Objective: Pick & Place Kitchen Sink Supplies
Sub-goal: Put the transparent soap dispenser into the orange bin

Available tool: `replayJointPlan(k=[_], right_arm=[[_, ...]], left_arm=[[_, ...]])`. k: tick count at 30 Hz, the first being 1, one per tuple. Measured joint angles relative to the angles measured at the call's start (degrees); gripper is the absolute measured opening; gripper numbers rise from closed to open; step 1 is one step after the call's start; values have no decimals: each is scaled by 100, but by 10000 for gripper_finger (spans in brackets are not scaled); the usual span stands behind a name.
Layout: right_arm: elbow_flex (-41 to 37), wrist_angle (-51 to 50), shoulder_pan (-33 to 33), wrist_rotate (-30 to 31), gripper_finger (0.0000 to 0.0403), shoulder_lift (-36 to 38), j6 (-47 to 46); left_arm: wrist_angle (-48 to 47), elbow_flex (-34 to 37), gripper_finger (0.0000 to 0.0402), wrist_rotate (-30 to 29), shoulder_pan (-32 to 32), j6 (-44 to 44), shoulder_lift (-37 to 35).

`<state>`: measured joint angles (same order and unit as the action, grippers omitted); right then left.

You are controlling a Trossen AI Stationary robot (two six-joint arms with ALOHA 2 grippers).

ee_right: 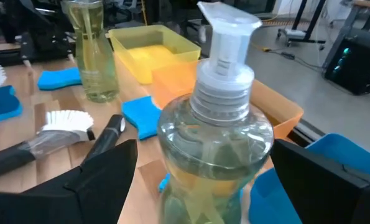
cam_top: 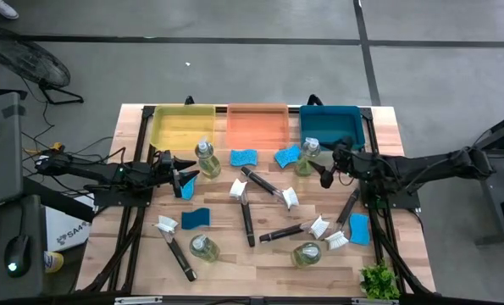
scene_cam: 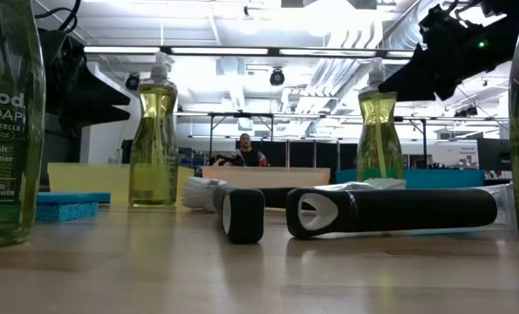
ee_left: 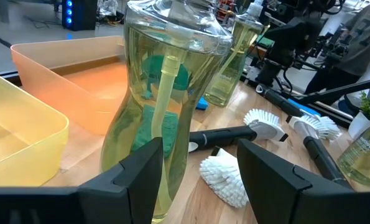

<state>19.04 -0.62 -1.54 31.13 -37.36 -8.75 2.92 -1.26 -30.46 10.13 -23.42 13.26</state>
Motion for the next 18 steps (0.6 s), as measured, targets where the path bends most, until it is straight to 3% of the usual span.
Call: replayJointPlan(k=[18], right_arm=[[92,1288,479,-275,358,-1169,430]], left_arm=[[0,2,202,-1,0,-2,0]])
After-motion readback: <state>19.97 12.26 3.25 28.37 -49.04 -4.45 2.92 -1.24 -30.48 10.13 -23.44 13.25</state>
